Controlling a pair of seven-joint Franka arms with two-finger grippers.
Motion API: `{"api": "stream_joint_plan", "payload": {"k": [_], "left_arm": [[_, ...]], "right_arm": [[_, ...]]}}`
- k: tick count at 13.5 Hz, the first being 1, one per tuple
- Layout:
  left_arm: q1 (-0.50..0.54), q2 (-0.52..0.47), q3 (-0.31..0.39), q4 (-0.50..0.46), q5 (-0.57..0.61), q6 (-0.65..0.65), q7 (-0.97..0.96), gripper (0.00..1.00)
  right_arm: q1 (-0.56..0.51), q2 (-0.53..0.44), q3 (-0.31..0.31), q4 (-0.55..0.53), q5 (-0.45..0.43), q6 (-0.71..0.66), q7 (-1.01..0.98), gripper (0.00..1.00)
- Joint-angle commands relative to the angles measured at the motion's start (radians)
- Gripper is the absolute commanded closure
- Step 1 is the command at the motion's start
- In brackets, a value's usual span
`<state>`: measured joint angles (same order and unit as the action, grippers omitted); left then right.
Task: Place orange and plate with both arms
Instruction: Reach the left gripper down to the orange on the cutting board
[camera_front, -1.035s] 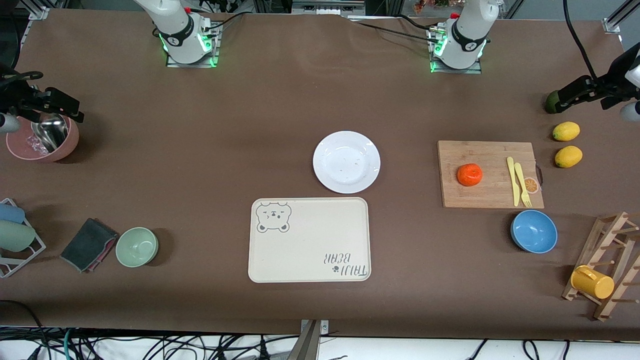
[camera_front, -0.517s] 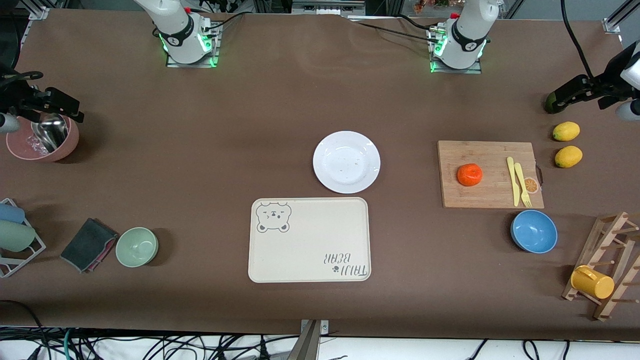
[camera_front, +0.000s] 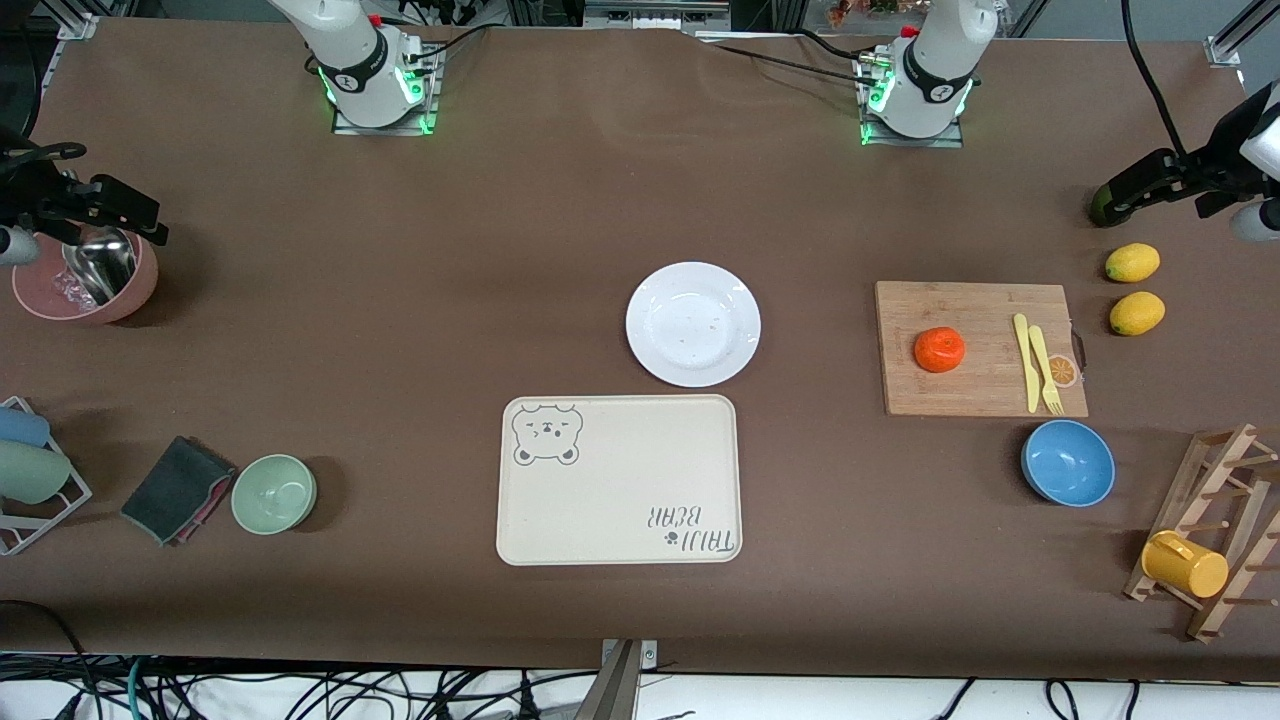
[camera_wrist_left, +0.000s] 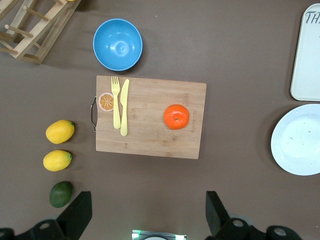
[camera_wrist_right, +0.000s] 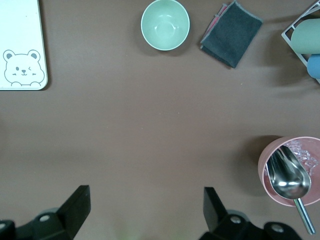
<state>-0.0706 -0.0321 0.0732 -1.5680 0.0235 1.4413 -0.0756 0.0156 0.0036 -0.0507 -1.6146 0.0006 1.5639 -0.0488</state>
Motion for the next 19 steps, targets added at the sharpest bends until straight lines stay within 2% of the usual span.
{"api": "stream_joint_plan", "payload": {"k": [1, 11, 13, 15, 17, 19], "left_arm": [[-0.008, -0.002, 0.000, 0.017, 0.015, -0.021, -0.013, 0.00], [-0.006, 0.009, 0.000, 0.007, 0.015, -0.007, -0.003, 0.00], [-0.008, 0.014, -0.001, -0.055, 0.015, 0.048, -0.003, 0.00], [-0.001, 0.047, -0.001, -0.166, 0.015, 0.144, -0.001, 0.00], [0.002, 0.066, 0.002, -0.204, -0.002, 0.183, 0.019, 0.00], [-0.006, 0.118, 0.002, -0.260, -0.039, 0.313, 0.013, 0.00]], "right_arm": [[-0.003, -0.019, 0.006, -0.011, 0.015, -0.007, 0.010, 0.00], [-0.003, -0.019, 0.006, -0.010, 0.015, -0.007, 0.010, 0.00], [-0.003, -0.019, 0.006, -0.010, 0.015, -0.008, 0.010, 0.00], [-0.003, -0.019, 0.006, -0.010, 0.015, -0.008, 0.010, 0.00], [-0.003, -0.019, 0.005, -0.010, 0.015, -0.007, 0.009, 0.00], [-0.003, -0.017, 0.005, -0.008, 0.015, -0.007, 0.009, 0.00]]}}
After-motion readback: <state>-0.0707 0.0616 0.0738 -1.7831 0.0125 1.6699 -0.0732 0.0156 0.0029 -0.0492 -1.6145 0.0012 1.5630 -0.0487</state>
